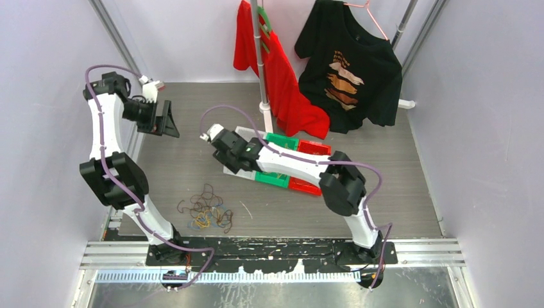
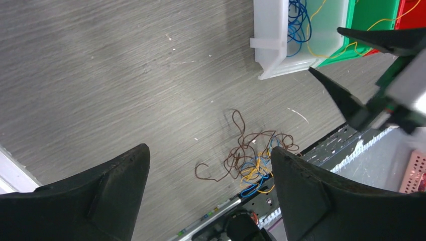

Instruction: Untangle the cables

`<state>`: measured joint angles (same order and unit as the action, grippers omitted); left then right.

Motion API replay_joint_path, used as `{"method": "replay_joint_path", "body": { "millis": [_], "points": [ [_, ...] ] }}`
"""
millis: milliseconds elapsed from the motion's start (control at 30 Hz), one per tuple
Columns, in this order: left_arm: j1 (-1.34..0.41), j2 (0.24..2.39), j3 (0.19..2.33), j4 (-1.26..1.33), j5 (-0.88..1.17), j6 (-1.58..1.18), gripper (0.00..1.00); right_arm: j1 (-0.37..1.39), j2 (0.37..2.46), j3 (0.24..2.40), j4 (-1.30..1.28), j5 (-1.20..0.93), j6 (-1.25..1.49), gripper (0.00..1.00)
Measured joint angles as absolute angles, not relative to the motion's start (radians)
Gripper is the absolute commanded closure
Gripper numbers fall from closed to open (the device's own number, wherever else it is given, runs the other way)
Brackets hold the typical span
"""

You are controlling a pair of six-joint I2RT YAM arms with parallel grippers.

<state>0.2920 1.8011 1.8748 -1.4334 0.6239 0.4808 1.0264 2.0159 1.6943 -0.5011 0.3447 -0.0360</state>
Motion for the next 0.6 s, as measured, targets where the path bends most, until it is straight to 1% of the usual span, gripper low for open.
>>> {"method": "replay_joint_path", "body": {
  "millis": [100,300,433,533,600],
  "points": [
    [0.324,1.801,1.860,-1.439,0.640,0.486,0.12,1.063,2.088,1.743,-0.578,0.435,-0.090,0.40],
    [0.339,1.801,1.832,-1.443,0.668,0.499,0.12,1.113,2.150,1.747,-0.682,0.563,-0.157,0.47],
    [0.353,1.793,1.821,-1.441,0.682,0.499,0.12,1.130,2.156,1.746,-0.694,0.605,-0.176,0.57],
    [0.363,1.775,1.807,-1.439,0.683,0.498,0.12,1.131,2.156,1.739,-0.688,0.623,-0.186,0.60],
    [0.365,1.763,1.802,-1.437,0.683,0.498,0.12,1.131,2.156,1.733,-0.686,0.629,-0.192,0.61]
  ]
}}
